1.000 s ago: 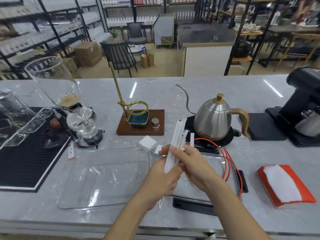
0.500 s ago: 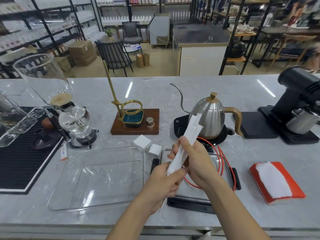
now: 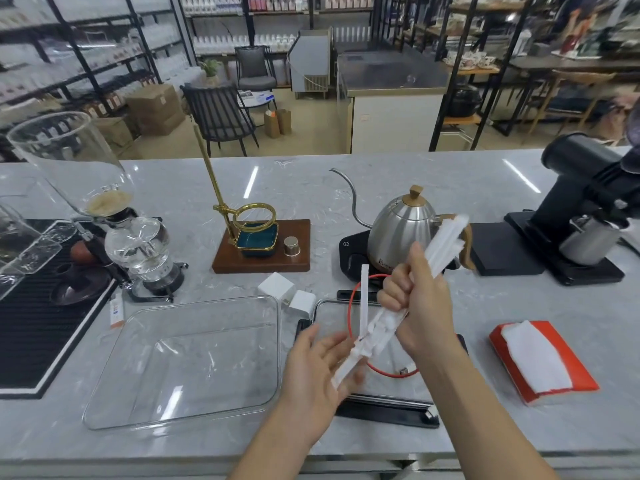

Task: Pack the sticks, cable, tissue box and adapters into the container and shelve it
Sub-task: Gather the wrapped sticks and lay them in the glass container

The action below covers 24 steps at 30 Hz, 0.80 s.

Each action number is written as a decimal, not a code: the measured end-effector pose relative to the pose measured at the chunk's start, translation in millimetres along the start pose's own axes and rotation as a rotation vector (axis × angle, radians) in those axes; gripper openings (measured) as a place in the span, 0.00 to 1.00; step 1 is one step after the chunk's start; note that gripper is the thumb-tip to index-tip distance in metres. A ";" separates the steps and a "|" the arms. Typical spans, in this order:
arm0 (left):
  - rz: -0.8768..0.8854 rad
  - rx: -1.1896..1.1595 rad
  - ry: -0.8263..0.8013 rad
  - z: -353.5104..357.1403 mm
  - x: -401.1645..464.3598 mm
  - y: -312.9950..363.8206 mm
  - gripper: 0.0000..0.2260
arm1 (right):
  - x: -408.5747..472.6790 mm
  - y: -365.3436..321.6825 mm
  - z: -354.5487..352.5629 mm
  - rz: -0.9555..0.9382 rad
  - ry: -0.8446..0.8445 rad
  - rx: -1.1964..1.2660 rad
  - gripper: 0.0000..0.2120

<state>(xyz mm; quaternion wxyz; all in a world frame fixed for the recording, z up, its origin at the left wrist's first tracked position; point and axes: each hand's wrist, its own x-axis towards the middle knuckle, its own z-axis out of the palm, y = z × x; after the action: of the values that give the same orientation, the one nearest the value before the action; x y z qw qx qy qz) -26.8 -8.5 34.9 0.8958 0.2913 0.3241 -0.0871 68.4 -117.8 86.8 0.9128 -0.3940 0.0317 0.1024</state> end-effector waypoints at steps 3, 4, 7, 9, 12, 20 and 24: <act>-0.046 -0.304 -0.005 4.9 -0.5 -3.4 0.25 | -4.5 -8.0 10.9 -0.076 -0.086 -0.041 0.17; -0.051 -0.360 -0.016 8.5 -1.1 -4.6 0.25 | -7.6 -7.6 14.7 -0.087 -0.113 -0.073 0.17; -0.046 -0.424 -0.049 17.8 -3.3 -4.5 0.25 | -15.0 2.5 16.5 -0.101 -0.204 -0.140 0.14; -0.047 -0.406 -0.066 19.7 -3.2 -3.7 0.26 | -17.4 9.5 12.7 -0.085 -0.259 -0.159 0.11; -0.044 -0.432 -0.044 17.8 0.7 -4.9 0.27 | -19.2 14.2 5.7 -0.073 -0.299 -0.166 0.08; 0.007 -0.383 0.009 18.6 4.2 -15.9 0.25 | -23.9 11.9 5.3 0.024 -0.204 -0.079 0.17; 0.063 -0.413 0.051 20.0 9.0 -17.6 0.25 | -23.1 2.8 1.7 0.020 -0.246 -0.018 0.19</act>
<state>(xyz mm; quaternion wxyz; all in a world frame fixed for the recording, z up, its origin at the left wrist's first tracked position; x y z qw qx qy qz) -15.3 -34.1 33.5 0.9303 0.1138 0.3482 0.0167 45.2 -118.4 89.1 0.9052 -0.3864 -0.0774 0.1591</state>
